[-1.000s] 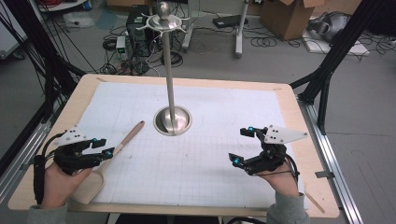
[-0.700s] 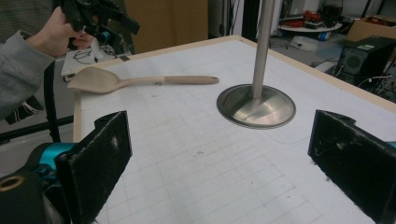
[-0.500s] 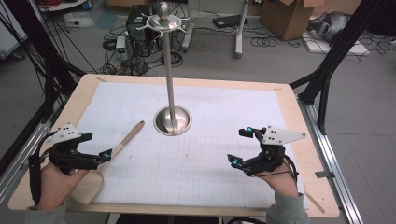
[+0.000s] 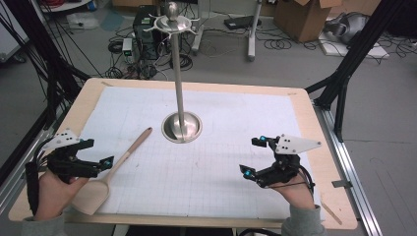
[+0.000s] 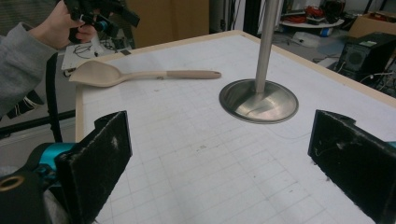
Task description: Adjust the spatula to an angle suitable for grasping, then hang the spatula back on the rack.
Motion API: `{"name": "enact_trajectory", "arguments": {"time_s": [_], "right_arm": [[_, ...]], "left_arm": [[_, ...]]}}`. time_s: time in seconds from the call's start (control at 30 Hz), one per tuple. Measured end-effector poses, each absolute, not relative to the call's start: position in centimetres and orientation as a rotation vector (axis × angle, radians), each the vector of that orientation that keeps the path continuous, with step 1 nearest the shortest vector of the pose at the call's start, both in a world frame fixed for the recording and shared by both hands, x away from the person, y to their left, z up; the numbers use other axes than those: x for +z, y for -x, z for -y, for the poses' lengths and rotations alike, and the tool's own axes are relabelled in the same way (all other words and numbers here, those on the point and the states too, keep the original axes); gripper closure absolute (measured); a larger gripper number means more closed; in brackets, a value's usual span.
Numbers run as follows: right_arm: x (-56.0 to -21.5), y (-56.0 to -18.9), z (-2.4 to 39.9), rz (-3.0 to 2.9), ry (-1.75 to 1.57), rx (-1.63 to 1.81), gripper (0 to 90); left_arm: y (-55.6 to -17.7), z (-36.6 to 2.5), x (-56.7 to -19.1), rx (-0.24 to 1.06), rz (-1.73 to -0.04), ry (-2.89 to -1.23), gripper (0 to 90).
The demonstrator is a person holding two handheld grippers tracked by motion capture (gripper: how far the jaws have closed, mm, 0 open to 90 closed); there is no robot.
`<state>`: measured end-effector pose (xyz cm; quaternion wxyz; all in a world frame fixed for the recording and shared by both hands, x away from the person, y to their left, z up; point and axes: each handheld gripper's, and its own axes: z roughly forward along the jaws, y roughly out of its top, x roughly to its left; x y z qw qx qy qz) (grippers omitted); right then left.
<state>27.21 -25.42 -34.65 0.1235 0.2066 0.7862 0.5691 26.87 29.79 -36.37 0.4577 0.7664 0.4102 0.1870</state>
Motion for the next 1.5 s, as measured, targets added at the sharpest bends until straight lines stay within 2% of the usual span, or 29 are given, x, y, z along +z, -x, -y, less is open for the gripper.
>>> {"name": "enact_trajectory", "arguments": {"time_s": [0.47, 1.5], "right_arm": [[-34.5, -27.3, 25.5, -2.287, -0.606, 1.667, 5.3], [-34.8, -27.4, 25.6, -2.299, -0.629, 1.644, 5.3]], "left_arm": [[-27.5, -29.4, -38.0, 0.402, -1.043, -1.946, 1.7], [-29.1, -29.3, -40.6, 0.369, -1.07, -2.027, 1.7]]}}
